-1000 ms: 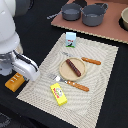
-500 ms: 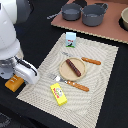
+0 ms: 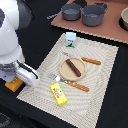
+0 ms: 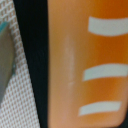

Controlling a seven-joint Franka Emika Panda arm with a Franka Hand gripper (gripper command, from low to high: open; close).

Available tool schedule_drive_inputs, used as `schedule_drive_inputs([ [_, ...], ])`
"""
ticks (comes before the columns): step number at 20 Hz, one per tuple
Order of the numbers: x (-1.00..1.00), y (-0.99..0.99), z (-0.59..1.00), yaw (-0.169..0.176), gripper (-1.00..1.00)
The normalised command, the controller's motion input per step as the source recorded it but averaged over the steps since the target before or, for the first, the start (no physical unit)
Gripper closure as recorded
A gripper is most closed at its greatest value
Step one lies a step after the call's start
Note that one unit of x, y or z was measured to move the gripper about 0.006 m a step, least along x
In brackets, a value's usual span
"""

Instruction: Interact with the objects in diverse but meaningful ways.

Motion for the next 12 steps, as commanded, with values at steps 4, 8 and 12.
schedule_drive_inputs([
  [4,-0.20,0.00,-0.21,-0.098,1.00],
  [8,-0.09,0.13,0.52,-0.100,1.00],
  [12,0.02,0.46,1.00,-0.028,1.00],
])
